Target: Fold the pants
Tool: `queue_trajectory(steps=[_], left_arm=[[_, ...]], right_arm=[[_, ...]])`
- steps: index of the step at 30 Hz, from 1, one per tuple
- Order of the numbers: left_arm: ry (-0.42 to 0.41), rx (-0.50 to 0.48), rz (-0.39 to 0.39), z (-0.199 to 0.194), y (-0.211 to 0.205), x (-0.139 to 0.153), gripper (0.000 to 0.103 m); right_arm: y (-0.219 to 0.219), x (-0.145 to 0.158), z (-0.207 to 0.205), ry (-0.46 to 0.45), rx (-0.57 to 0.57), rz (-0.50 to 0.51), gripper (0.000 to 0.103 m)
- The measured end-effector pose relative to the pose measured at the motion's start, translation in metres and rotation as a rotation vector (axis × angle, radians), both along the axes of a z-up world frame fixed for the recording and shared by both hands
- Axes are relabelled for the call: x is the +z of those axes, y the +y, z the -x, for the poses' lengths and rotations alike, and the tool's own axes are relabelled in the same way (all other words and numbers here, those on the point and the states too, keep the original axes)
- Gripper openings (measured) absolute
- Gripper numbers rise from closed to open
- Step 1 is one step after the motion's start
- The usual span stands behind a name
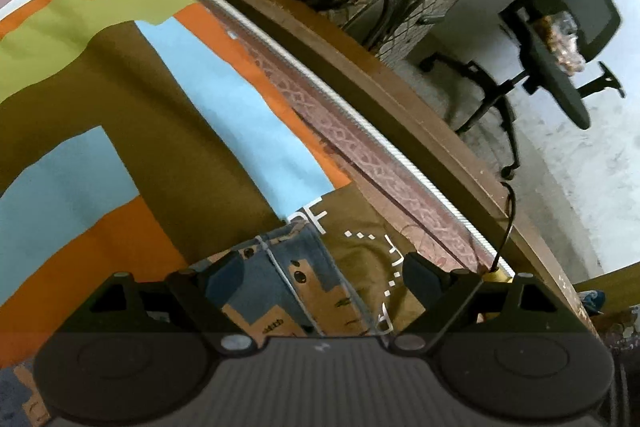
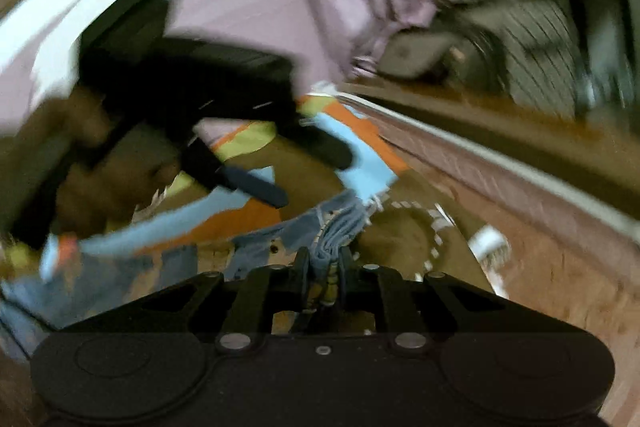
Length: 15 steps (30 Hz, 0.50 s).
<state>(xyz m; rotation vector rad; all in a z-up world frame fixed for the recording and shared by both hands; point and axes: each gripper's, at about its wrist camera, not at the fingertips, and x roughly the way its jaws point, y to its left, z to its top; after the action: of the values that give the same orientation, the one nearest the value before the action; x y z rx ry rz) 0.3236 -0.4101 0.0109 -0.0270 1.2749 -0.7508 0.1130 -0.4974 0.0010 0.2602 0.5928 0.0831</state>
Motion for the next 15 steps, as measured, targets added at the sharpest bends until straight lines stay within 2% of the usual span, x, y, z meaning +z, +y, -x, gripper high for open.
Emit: queue_trajectory(steps=[4, 5, 9, 15], left_arm=[[0.023, 0.014, -0.057, -0.004, -0.010, 0.004, 0.090], [0.023, 0.014, -0.068, -0.004, -0.012, 0.004, 0.087], [0.058, 0.029, -0.161, -0.007, -0.023, -0.001, 0.075], [0.067, 0.028, -0.201, -0.003, -0.025, -0.001, 0.070]], right_arm=[[0.020, 0.005, -0.001, -0.008, 0.068, 0.135, 0.015], [0.024, 0.005, -0.001, -0.011, 0.082, 0.154, 0.015], [0.032, 0.004, -0.003, -0.015, 0.101, 0.210, 0.015], [0.040, 0.006, 0.003, -0.028, 0.132, 0.270, 0.015]])
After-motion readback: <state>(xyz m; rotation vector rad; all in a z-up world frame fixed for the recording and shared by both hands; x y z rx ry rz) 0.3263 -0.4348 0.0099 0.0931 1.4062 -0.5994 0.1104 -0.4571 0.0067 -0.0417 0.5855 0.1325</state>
